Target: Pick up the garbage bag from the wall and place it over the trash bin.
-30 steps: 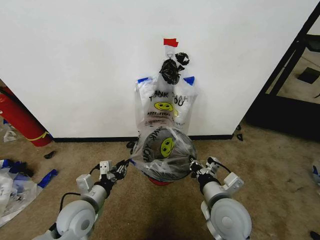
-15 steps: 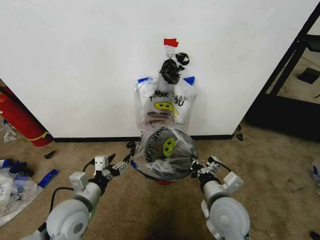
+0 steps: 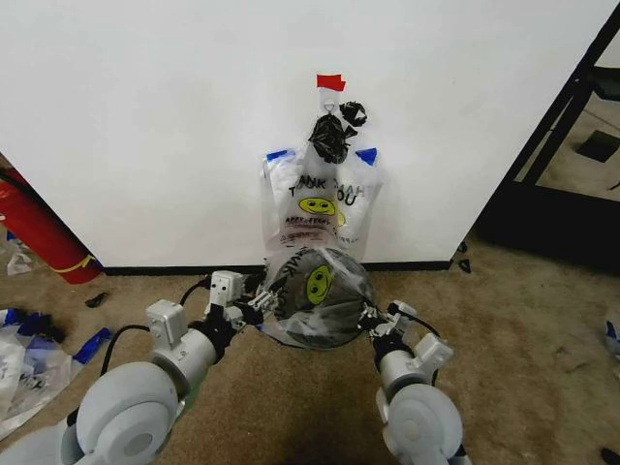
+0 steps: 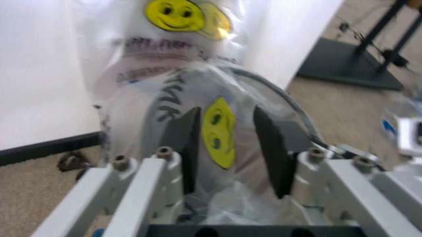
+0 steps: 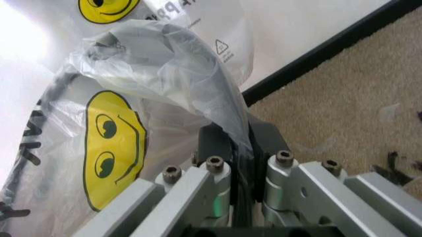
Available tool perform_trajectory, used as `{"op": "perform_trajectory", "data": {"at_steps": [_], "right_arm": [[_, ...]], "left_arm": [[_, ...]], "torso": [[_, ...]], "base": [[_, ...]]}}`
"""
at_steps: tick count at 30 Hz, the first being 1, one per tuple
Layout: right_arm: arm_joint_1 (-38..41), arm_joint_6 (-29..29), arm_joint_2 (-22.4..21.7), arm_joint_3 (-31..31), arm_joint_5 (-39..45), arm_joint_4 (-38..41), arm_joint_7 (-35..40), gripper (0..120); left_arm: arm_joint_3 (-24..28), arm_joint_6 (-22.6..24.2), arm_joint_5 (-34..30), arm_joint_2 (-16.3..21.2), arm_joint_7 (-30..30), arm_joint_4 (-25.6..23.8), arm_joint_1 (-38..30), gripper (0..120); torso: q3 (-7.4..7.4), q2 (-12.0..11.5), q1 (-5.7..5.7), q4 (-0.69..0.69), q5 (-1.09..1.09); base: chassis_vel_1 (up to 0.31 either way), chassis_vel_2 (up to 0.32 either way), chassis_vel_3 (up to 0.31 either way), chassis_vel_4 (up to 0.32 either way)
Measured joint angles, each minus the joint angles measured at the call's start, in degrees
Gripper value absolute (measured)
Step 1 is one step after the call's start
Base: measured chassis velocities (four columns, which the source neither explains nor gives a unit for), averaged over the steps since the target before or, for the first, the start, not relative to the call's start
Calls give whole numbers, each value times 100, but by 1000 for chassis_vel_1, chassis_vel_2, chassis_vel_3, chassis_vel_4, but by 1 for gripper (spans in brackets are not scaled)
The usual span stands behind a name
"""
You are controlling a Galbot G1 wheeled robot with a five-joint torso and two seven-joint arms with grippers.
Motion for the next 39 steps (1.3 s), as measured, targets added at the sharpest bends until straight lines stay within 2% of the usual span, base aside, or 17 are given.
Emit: {"op": "perform_trajectory", "data": {"at_steps": [1,6,8,9,12,15,16,20,24,33,39], "right_arm": [[0,0,0,0,0,0,0,1],[113,48,-7,-125,-169,-141,-72,1],[104,79,-7,-135,-267,-159,-92,1],[104,79,-7,-135,-267,-159,-92,1],[68,152,-4,-140,-459,-167,-144,1],[35,203,5,-152,-612,-164,-192,1],[35,203,5,-152,-612,-164,-192,1],[-28,260,43,-192,-811,-150,-253,1],[-65,312,63,-206,-959,-154,-300,1],[-134,349,58,-216,-1063,-112,-335,1],[-172,362,54,-216,-1063,-67,-349,1]], "left_arm": [[0,0,0,0,0,0,0,29],[343,329,-126,82,-190,5,-328,9],[540,416,-130,74,-234,75,-499,1],[540,416,-130,74,-234,75,-499,1],[1001,535,-157,-8,-306,244,-913,0],[1445,641,-271,-240,-457,535,-1392,0],[1445,641,-271,-240,-457,535,-1392,0],[1928,767,-682,-650,-752,944,-2049,0],[2291,839,-797,-841,-886,1174,-2373,0],[3266,1142,-506,-1215,-1193,1810,-3047,0],[3576,1298,-370,-1381,-1398,2147,-3349,0]], "torso": [[0,0,0,0,0],[0,0,0,7,0],[0,0,0,6,0],[0,0,0,6,0],[0,0,0,2,1],[0,-1,0,5,0],[0,-1,0,5,0],[0,-2,0,3,1],[0,-2,0,3,1],[0,-2,0,4,2],[0,-2,0,4,1]], "base": [[0,0,0,0],[0,0,0,0],[0,0,0,0],[0,0,0,0],[0,0,0,0],[0,0,0,0],[0,0,0,0],[0,0,0,0],[0,0,0,0],[0,0,0,0],[0,0,0,0]]}}
